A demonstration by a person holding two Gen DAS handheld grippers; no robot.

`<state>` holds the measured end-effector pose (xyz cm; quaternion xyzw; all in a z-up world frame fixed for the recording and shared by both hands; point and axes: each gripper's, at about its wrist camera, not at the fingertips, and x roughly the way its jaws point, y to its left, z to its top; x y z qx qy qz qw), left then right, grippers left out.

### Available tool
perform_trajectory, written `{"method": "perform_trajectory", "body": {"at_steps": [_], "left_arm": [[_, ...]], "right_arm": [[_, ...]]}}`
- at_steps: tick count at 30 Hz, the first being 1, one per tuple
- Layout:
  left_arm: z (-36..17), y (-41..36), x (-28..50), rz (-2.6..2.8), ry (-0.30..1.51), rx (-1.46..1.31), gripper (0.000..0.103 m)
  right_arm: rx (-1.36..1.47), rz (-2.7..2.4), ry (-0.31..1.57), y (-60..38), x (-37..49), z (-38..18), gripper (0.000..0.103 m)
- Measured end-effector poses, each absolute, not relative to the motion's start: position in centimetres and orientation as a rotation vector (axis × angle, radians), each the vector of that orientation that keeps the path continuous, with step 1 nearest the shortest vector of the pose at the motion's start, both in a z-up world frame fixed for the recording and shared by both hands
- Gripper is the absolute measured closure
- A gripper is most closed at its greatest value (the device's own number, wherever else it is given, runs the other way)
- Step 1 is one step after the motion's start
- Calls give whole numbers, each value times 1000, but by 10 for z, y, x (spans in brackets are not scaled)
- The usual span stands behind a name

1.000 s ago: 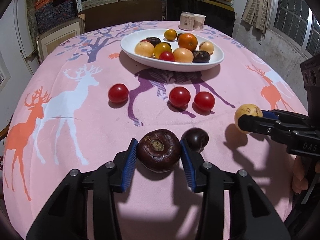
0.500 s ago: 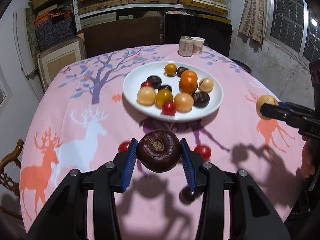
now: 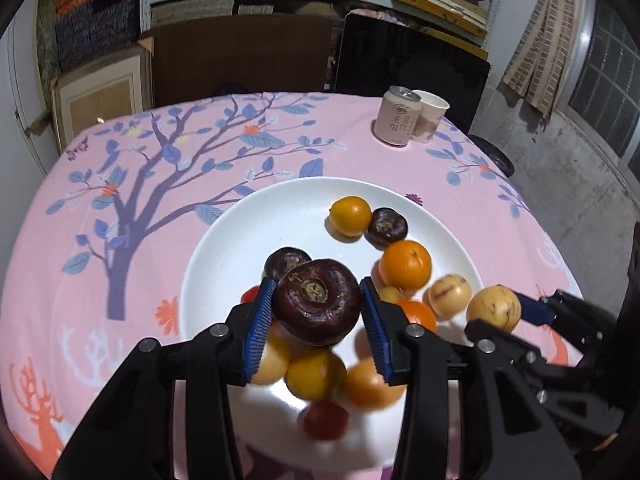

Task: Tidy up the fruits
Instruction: 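Carry the dark tomato and pepino to the plate and open both grippers, then grasp a small dark plum with the left gripper while the right grasps a red tomato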

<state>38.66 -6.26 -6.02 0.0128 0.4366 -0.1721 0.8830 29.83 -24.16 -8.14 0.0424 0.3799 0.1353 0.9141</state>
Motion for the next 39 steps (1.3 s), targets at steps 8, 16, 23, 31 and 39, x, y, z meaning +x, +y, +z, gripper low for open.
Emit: {"method": "perform_trajectory", "body": {"at_steps": [8,16,23,31,39], "left_arm": [[-54,-43,371,-353,876,-28,24],[-56,-11,271,-354,849,128,18],[-86,-8,167,-409,847,316,18],[-132,-17,161,-381,926,330,27],[-123,-19,150,-501,868,241,73]], "right_arm": [[150,276,751,-253,289,-77,47],[199,336,765,-250,216,-75,42],[224,390,827,-235,158,-98,42],[162,388,857,-209,129,-108,42],[92,377,856,-199,123,-108,43]]}}
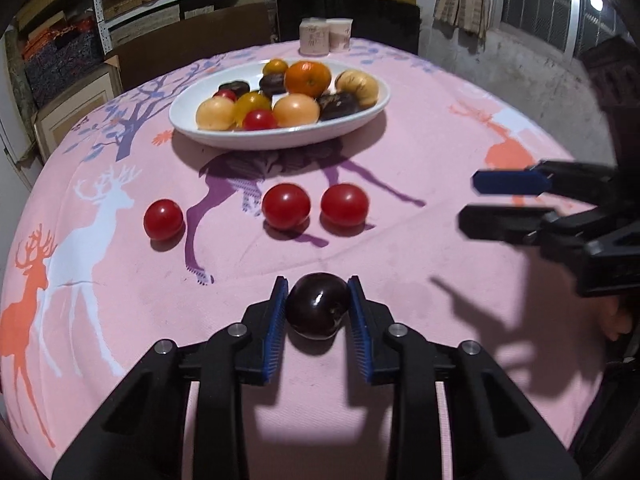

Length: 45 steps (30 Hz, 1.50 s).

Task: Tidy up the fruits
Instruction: 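Grasp a small dark plum with the left gripper while the right grasps a red tomato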

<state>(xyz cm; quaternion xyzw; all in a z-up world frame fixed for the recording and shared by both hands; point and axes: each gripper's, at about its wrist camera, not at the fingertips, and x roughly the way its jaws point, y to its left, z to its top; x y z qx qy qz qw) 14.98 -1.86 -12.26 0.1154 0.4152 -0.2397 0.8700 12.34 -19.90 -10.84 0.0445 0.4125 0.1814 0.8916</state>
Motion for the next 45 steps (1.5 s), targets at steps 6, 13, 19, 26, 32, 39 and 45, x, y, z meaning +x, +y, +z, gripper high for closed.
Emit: {"method": "perform_trajectory", "body": {"at_steps": [6,13,19,26,32,39,45], "left_arm": [[-117,2,157,-480,859,114,73],[-116,13,162,-468,858,54,73],[-117,17,166,-472,870,25,73],[-119,18,167,-476,884,12,73],[-121,19,169,-473,892,9,73],[-122,19,170,-466,899,3,73],[-123,19,171,-458,909,8,73]], "right_arm": [[34,386,865,-180,135,-110,44],[-55,390,895,-150,163,-120,53],[-102,406,906,-131,177,-125,59],[-102,402,908,-130,180,-130,75],[-70,411,899,-135,172,-127,75],[-48,423,881,-140,161,-118,75],[-19,414,869,-153,153,-113,75]]}}
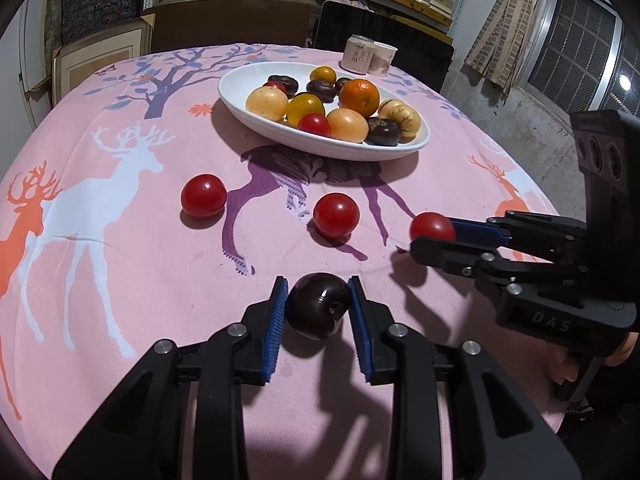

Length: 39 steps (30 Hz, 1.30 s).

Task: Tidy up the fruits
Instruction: 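Grasp a small dark plum with the left gripper while the right grasps a red tomato, then carry the plum and red tomato to the plate and open both grippers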

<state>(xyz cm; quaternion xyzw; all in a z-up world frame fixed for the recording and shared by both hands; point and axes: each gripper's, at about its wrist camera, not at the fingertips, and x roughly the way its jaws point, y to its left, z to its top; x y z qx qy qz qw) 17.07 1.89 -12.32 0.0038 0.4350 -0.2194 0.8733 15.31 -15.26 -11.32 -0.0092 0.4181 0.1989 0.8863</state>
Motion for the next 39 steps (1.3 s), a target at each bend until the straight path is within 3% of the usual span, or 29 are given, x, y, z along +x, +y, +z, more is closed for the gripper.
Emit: {"method": "perform_trajectory", "body": {"at_steps": [27,39], "left_arm": [[-92,-14,161,-412,826,199,73],[-36,-51,230,-441,750,231,73]], "right_arm": [[103,339,804,-235,139,-91,75],[93,313,754,-249,196,-41,75]]}}
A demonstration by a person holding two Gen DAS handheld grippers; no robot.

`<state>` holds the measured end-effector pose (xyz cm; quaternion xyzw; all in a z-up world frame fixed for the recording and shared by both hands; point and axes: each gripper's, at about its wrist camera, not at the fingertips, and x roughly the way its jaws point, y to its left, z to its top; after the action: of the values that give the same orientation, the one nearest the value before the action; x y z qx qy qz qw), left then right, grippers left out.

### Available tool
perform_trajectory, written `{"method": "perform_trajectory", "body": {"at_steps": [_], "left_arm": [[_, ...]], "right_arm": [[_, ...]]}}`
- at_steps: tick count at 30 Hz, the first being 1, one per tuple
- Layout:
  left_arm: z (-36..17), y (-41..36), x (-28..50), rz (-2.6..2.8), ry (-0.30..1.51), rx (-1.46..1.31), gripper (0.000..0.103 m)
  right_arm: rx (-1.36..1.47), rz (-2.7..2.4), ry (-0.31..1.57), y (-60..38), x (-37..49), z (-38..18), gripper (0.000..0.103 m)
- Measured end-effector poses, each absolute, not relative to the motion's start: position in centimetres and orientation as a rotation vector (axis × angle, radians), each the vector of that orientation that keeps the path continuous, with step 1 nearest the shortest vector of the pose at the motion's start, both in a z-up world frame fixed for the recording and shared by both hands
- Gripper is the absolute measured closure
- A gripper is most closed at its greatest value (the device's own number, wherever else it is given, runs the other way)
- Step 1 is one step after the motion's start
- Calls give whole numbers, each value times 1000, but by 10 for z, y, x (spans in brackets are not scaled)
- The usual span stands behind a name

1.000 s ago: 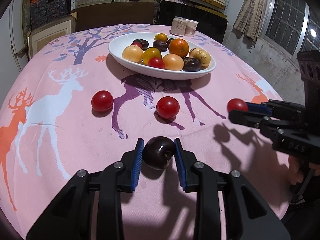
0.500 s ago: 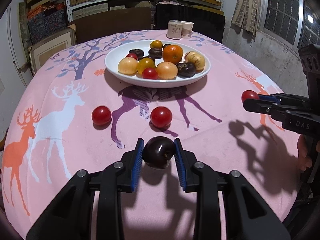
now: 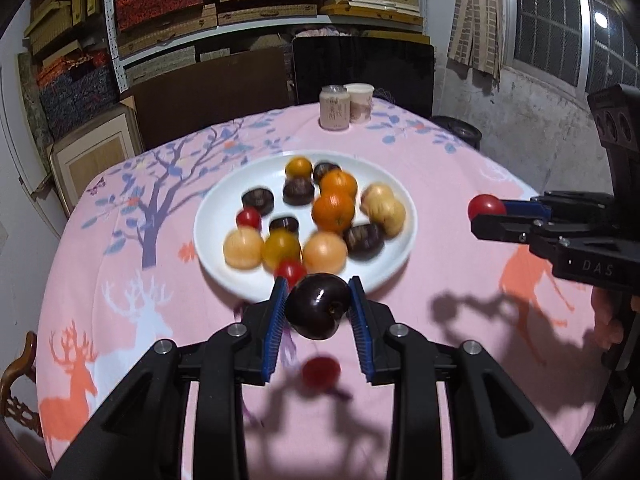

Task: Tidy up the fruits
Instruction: 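Carry the plum and red tomato to the plate and open both grippers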

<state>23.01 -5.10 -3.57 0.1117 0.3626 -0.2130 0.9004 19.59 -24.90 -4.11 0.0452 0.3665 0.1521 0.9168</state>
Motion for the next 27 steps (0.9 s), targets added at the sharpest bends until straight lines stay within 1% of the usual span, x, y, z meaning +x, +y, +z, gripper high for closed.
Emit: {"method": "perform_trajectory", "body": {"at_steps": [3,7,11,15,16,17,18,19,20,21,27], "left_arm": [[-27,-55,267,-432,766,180,72],[-28,-60,319,-415,811,115,72],[-44,-65,366,-377,860,84,72],[-64,-63,399,-369,919,23,72],[-67,-62,403,-374,930,8,70],[-69,-60,406,-381,940,-14,66],[-70,-57,407,-380,939,-31,53],[-69,-54,405,-378,927,-44,41],[-65,-50,402,-381,905,-53,38],[-62,-47,398,-380,887,-53,36],[-41,-19,360,-401,850,-74,34]], "right_arm": [[105,310,754,-247,227,-28,75],[121,307,776,-240,275,-22,75],[139,282,820,-236,325,-34,75],[160,281,853,-230,357,-53,74],[163,285,862,-229,363,-57,74],[168,290,865,-228,365,-59,72],[180,297,860,-228,366,-60,68],[188,288,844,-229,364,-59,58],[194,287,832,-230,362,-57,56],[199,298,824,-231,359,-55,56],[207,303,793,-236,320,-43,56]]}}
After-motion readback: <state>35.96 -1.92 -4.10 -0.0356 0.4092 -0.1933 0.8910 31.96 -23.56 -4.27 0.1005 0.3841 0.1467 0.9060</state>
